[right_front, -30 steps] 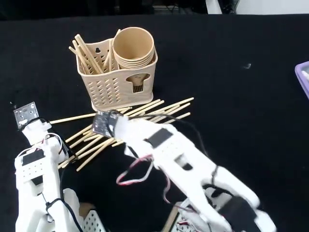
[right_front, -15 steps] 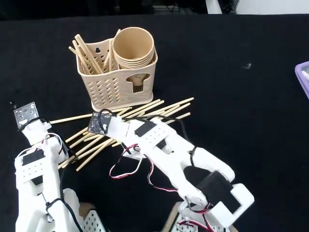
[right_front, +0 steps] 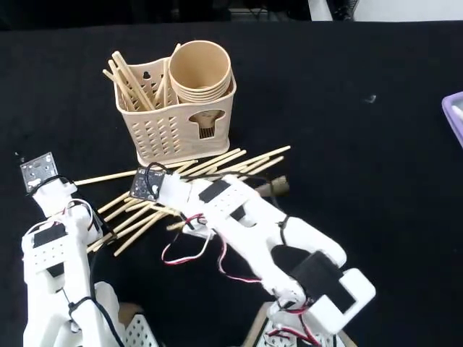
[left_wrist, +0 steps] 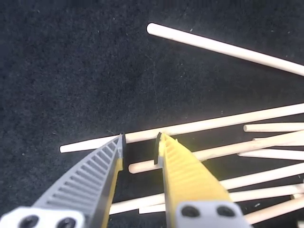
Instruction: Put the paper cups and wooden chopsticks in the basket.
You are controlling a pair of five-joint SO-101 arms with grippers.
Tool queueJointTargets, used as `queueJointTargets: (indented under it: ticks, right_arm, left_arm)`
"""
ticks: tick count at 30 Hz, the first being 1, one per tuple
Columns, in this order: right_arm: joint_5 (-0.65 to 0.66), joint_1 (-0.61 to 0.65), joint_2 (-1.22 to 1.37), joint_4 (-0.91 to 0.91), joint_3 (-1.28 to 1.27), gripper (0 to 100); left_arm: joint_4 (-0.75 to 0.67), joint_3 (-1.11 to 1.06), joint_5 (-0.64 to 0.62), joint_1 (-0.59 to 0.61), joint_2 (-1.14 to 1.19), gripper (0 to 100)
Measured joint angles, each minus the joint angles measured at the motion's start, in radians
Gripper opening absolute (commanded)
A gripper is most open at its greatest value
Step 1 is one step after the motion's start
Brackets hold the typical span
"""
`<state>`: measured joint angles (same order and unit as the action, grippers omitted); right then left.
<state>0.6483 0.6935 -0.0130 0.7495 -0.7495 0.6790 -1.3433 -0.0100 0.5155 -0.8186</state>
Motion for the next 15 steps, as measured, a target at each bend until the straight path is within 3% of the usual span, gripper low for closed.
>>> queueJointTargets:
  ticks: [15]
  right_arm:
    - [-0.044,0.0,-0.333,0.166,-0.127,2.5]
  left_arm:
    - [-0.009,-0.017,0.0,0.0,-0.002,13]
